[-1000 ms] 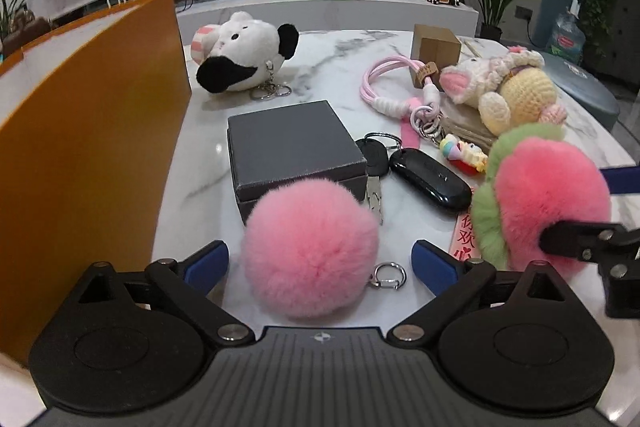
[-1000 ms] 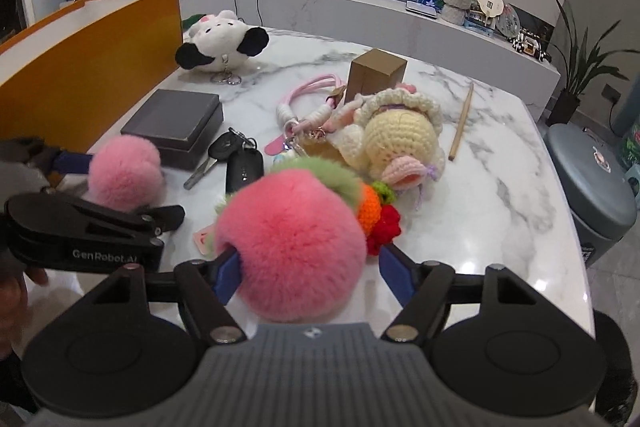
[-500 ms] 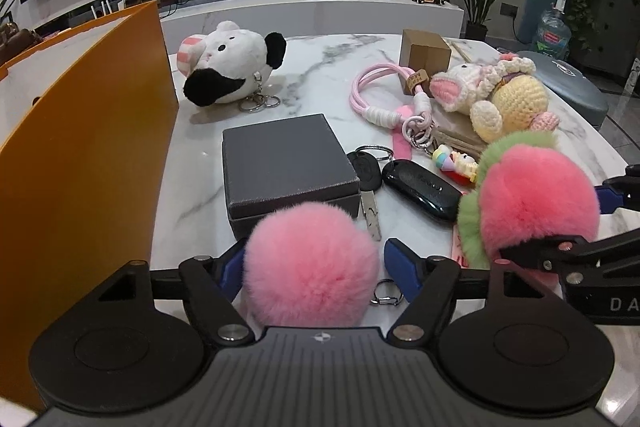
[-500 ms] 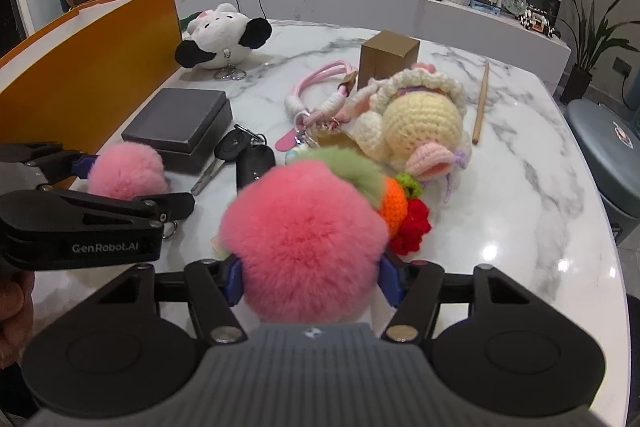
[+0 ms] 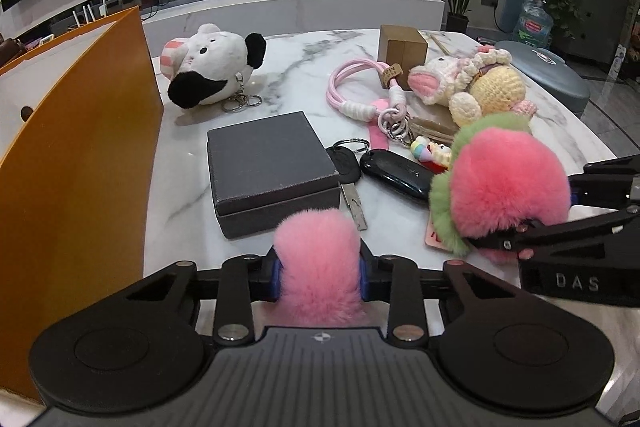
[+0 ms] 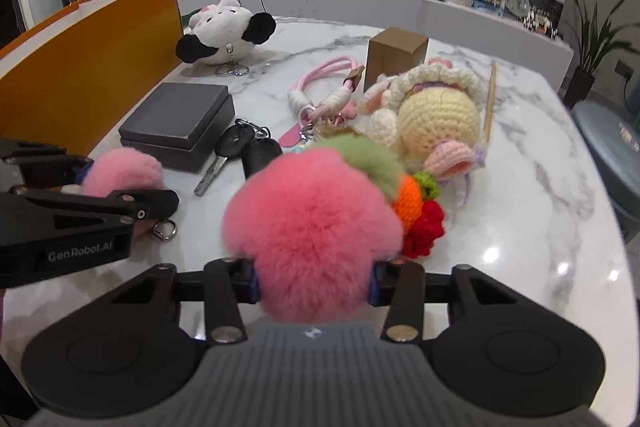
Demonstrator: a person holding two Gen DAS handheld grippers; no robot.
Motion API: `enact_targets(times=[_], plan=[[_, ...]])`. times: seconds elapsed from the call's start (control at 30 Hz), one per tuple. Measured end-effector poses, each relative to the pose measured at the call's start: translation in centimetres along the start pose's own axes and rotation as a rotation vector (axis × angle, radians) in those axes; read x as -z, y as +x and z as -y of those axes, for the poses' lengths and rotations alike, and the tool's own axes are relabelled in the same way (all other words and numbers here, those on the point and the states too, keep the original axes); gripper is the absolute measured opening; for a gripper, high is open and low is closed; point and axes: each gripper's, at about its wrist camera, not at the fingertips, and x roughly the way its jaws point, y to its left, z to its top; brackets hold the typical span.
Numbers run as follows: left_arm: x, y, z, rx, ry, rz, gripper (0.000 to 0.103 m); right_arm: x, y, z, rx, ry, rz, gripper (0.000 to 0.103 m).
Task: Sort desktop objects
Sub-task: 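Close the left tool on the pink pompom while the right tool grasps the pink-green pompom, then lift both pompoms and carry them over the white storage box with both tools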
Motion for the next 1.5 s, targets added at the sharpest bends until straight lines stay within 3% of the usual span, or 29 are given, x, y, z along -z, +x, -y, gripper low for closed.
enact_targets(times=[0.13, 0.23, 0.3, 0.37, 0.43, 0.5, 0.57, 0.7, 0.83, 0.9, 1.0, 1.2, 1.5], plan=[[-0.1, -0.2, -0.2, 0.023, -0.003, -0.008, 0.031, -0.3, -0.5, 0.1, -0.008, 0.009, 0.017, 0.036], [-0.1, -0.4, -0.4, 0.03, -0.006, -0.008, 0.03, -0.6, -0.9, 0.4, -0.022, 0.021, 0.028, 0.013], [-0.1, -0.4, -0.4, 0.031, -0.006, -0.009, 0.029, -0.6, -0.9, 0.5, -0.02, 0.024, 0.014, 0.007], [0.0, -0.4, -0.4, 0.032, -0.007, -0.014, 0.029, -0.5, -0.3, 0.4, -0.025, 0.017, -0.033, 0.01], [0.0, -0.4, -0.3, 0.027, -0.001, -0.014, 0.029, -0.2, -0.4, 0.2, -0.006, 0.006, -0.024, 0.019], [0.0, -0.5, -0.2, 0.028, 0.004, -0.014, 0.029, -0.2, -0.6, -0.2, 0.021, -0.026, 0.006, 0.065], [0.0, -0.4, -0.1, 0.029, 0.009, -0.015, 0.029, -0.3, -1.0, -0.7, 0.061, -0.056, 0.062, 0.076], [0.0, -0.4, -0.1, 0.031, 0.009, -0.017, 0.029, -1.2, -1.2, -1.2, 0.051, -0.059, 0.119, 0.077], [0.0, -0.4, -0.2, 0.031, 0.008, -0.02, 0.029, -1.8, -0.6, -1.9, 0.052, -0.081, 0.12, 0.074], [0.1, -0.5, -0.1, 0.03, 0.009, -0.019, 0.029, -1.8, -0.2, -2.2, 0.057, -0.104, 0.089, 0.048], [0.1, -0.5, -0.1, 0.027, 0.014, -0.02, 0.029, -1.6, 0.1, -1.6, 0.022, -0.052, 0.043, 0.048], [0.3, -0.6, 0.5, 0.016, 0.061, -0.014, 0.029, -0.8, 0.4, -1.7, 0.012, -0.064, 0.004, 0.049], [0.6, -1.2, 0.5, 0.014, 0.087, 0.001, 0.026, -1.5, -0.8, -0.3, -0.013, 0.045, 0.029, 0.047]])
